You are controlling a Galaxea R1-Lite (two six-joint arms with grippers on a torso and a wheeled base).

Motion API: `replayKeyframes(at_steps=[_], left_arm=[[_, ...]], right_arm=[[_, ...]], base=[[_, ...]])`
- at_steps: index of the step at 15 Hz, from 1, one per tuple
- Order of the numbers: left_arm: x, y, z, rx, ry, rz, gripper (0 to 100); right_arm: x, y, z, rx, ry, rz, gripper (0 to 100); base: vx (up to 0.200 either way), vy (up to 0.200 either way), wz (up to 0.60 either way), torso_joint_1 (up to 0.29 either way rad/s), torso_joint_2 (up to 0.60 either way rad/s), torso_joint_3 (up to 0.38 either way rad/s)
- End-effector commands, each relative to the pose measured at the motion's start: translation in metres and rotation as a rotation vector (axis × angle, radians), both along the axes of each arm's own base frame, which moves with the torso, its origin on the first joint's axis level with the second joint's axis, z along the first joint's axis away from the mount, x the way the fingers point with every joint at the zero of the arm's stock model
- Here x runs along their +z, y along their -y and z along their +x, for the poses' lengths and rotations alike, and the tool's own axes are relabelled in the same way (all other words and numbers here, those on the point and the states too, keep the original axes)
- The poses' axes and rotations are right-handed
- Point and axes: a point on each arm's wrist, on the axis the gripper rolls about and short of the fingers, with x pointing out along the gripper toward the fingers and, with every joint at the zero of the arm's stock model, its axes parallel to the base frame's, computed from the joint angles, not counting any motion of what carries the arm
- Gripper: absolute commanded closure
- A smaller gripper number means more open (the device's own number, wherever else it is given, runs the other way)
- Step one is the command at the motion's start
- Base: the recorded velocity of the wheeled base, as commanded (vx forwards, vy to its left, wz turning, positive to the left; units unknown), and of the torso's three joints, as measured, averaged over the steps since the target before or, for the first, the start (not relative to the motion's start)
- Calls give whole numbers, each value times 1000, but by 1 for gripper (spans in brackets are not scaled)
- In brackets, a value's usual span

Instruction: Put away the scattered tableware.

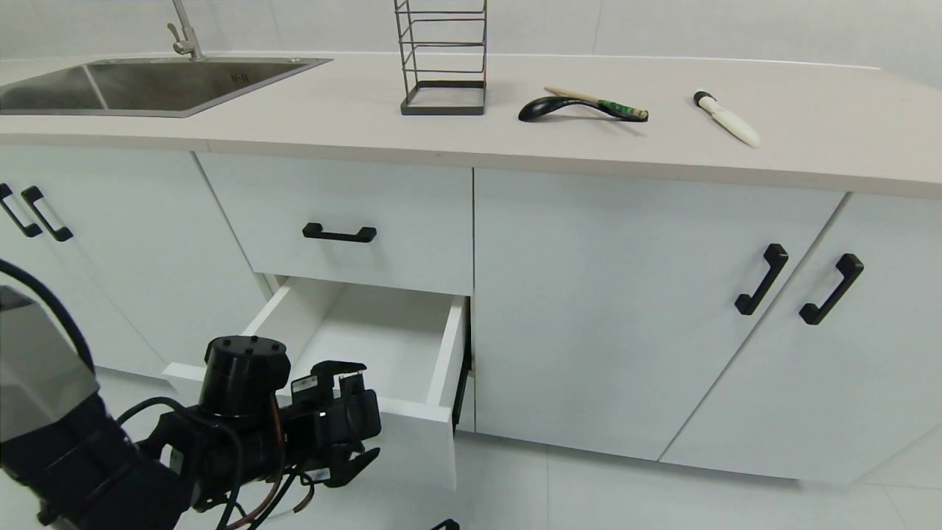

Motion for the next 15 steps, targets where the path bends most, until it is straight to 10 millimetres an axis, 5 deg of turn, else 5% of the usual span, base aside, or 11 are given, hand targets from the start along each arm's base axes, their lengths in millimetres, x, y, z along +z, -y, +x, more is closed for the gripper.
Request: replayKeyframes(at_steps=[1,10,15], left_arm=[[14,-4,-15,-8,38,-16,0],[10,-19,-54,-22,-13,4,0],[34,-19,-78,-76,102,-52,0]], right_arm=[[0,0,0,1,0,0,100],[0,0,0,1,0,0,100],[0,0,0,1,0,0,100]], base=[[0,0,0,0,0,0],[0,0,0,0,0,0],[0,0,0,0,0,0]])
